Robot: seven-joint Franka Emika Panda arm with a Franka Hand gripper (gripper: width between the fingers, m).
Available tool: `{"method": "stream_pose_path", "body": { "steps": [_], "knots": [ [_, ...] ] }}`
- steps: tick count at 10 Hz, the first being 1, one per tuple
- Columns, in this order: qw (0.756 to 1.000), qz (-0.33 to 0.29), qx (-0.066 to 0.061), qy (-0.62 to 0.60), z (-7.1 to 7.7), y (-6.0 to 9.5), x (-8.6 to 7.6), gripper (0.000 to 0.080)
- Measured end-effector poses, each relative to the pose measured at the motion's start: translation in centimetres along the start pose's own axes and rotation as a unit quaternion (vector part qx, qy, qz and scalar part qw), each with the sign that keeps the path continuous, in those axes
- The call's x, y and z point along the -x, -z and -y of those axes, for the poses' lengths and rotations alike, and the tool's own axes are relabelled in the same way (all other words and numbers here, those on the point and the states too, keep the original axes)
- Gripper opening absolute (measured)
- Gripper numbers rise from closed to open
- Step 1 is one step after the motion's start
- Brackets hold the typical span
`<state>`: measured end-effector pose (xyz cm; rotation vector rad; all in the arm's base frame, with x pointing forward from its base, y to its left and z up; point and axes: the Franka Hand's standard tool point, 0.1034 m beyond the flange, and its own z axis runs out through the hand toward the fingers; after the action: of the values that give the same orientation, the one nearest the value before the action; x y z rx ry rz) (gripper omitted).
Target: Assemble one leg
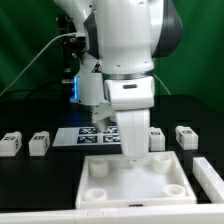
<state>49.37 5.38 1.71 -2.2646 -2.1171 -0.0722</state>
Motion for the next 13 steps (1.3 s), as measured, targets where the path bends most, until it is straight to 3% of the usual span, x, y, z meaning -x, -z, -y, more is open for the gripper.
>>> {"method": "stream_pose_path", "body": {
  "steps": [3, 8, 10, 11, 12, 13],
  "knots": [
    [1.000, 0.004, -0.024, 0.007, -0.1, -0.4, -2.1, 0.0060],
    [1.000, 0.002, -0.018, 0.012, -0.1, -0.4, -2.1, 0.0061],
    [1.000, 0.002, -0.018, 0.011, -0.1, -0.4, -2.0, 0.0352],
    [1.000, 0.002, -0.018, 0.011, -0.1, -0.4, -2.0, 0.0535],
    [1.000, 0.002, -0.018, 0.010, -0.1, -0.4, -1.9, 0.0535],
    [1.000, 0.002, -0.018, 0.010, -0.1, -0.5, -1.9, 0.0615]
  ]
}}
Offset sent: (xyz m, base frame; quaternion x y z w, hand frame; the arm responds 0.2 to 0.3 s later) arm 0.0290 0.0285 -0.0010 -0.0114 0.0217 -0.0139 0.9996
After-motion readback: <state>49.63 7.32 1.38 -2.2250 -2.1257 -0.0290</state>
